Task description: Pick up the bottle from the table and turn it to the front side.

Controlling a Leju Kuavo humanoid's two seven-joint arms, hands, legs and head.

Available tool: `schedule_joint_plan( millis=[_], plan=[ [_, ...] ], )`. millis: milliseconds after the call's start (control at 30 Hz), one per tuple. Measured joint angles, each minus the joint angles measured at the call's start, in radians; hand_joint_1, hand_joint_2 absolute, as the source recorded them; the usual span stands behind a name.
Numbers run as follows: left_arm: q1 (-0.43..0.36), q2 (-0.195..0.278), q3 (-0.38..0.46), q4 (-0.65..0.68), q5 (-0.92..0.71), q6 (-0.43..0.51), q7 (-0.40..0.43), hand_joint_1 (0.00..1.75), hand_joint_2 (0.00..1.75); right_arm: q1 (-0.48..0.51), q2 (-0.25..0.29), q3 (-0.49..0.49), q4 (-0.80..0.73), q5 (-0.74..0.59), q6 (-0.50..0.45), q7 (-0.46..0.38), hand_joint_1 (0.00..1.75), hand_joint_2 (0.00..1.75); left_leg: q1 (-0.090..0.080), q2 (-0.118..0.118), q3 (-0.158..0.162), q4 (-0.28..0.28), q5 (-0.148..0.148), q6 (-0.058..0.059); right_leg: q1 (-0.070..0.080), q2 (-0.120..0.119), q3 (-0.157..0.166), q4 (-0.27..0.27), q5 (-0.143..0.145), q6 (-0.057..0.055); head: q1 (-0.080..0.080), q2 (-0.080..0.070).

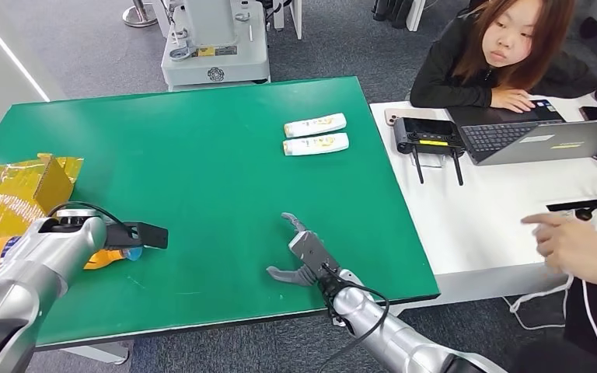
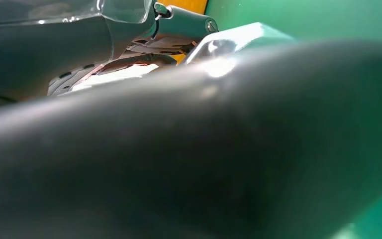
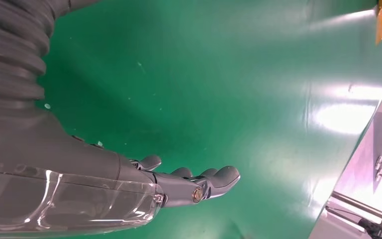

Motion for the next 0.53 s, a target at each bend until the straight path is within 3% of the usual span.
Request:
schedule_joint_plan(
  millis=[100, 333, 467, 533],
  plan=[
    [0.000, 0.001, 0.000, 0.000, -0.005, 0.045, -0.013, 0.00, 0.00, 0.001, 0.000, 0.002, 0.002, -0.011, -0.002, -0.006, 0.00, 1.75, 0.000, 0.000, 0.000, 0.000, 0.000, 0.000, 0.000, 0.000, -0.001, 0.000, 0.000, 0.000, 0.000, 0.000],
    [-0.022, -0.032, 0.081, -0.022, 0.124, 0.399, -0.162, 0.00, 0.00, 0.013, 0.000, 0.014, 0.002, -0.038, -0.011, -0.041, 0.00, 1.75, 0.000, 0.000, -0.001, 0.000, 0.000, 0.000, 0.000, 0.000, -0.001, 0.000, 0.000, 0.000, 0.000, 0.000],
    [-0.024, -0.077, 0.201, -0.050, 0.306, 0.736, -0.402, 0.00, 0.00, 0.012, -0.001, 0.020, 0.002, -0.061, -0.015, -0.063, 0.00, 1.75, 0.000, 0.000, -0.001, 0.001, 0.000, 0.000, -0.001, 0.001, -0.001, -0.001, 0.001, 0.001, 0.000, 0.000],
    [-0.024, -0.101, 0.257, -0.063, 0.383, 0.823, -0.502, 0.00, 0.00, 0.011, -0.001, 0.021, 0.002, -0.074, -0.019, -0.076, 0.00, 1.75, -0.001, -0.001, -0.001, 0.001, 0.000, 0.000, -0.001, 0.000, -0.001, -0.001, 0.001, 0.001, 0.000, 0.000]
  ],
)
